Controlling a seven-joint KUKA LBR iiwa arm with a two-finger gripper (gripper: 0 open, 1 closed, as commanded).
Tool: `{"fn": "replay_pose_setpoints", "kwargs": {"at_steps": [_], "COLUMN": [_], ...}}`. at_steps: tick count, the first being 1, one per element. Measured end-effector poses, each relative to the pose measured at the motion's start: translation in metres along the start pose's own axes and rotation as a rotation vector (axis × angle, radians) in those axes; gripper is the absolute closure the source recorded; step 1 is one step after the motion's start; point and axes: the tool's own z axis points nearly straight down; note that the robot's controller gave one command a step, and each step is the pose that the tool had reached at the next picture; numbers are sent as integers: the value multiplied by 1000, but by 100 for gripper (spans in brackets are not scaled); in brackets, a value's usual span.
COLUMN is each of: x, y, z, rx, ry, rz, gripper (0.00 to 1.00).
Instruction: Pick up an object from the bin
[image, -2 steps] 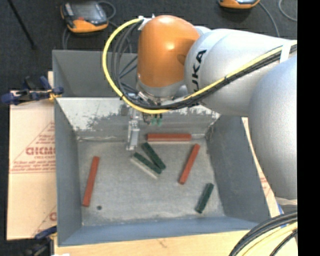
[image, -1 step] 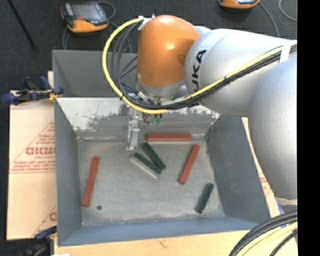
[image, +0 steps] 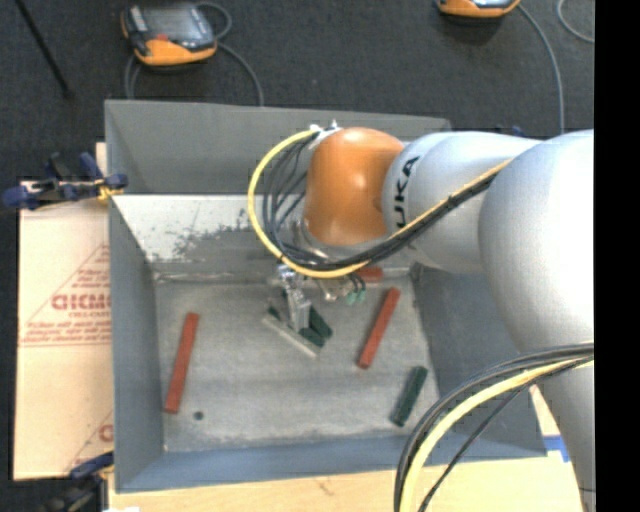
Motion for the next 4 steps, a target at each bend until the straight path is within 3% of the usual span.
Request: {"fn": "replay_pose_setpoints", "kwargs": {"at_steps": [1, 2, 3, 4], "x": [1, 1, 1, 2], "y": [-2, -3, -3, -3], "z": [6, 5, 6, 7], "rx": [-2, -1, -2, -2], "ry": [-1, 3, 0, 1], "rz": [-10, -7, -6, -6], "gripper": [0, 100, 0, 0]}}
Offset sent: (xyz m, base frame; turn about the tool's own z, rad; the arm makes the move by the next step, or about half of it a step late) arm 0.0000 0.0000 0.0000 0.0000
